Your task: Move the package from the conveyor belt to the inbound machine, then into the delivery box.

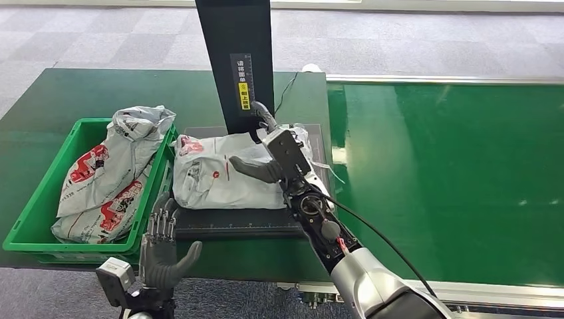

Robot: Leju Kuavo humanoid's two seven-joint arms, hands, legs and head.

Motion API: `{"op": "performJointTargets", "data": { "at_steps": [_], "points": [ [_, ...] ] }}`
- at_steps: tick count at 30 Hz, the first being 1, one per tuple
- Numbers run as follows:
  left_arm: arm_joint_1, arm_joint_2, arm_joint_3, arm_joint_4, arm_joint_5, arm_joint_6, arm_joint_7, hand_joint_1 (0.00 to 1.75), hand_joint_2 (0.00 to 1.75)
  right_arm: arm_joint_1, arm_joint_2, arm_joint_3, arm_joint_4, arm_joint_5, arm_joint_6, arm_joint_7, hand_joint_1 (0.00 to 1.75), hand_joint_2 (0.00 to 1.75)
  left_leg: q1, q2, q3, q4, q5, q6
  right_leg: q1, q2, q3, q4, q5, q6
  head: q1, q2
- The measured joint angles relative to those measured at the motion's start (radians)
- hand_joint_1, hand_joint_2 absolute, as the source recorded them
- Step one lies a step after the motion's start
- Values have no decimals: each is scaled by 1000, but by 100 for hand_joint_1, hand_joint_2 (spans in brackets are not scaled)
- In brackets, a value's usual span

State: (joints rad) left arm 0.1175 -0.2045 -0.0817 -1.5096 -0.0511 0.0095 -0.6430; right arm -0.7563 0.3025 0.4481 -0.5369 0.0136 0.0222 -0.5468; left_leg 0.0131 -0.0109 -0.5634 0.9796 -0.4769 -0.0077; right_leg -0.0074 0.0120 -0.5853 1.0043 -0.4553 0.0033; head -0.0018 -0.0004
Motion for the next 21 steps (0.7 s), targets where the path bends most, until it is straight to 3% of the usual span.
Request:
{"op": "performJointTargets", "data": {
  "at_steps": [8,16,21],
  "points": [
    [22,0,41,-54,-9,17,-3,0,175,44,-12,-6,-41,7,-1,-7,0,175,0,0,0,0,0,0,0,0,0,0,0,0,0,0],
    [53,-35,139,-142,147,216,-54,0,175,143,-32,-34,-95,4,24,-74,0,175,0,0,0,0,0,0,0,0,0,0,0,0,0,0],
    [85,-70,203,-232,177,244,-57,0,175,254,-49,-70,-182,-23,47,-108,0,175,0,0,-1,0,-1,0,0,0,0,0,-1,0,0,0]
  ]
}}
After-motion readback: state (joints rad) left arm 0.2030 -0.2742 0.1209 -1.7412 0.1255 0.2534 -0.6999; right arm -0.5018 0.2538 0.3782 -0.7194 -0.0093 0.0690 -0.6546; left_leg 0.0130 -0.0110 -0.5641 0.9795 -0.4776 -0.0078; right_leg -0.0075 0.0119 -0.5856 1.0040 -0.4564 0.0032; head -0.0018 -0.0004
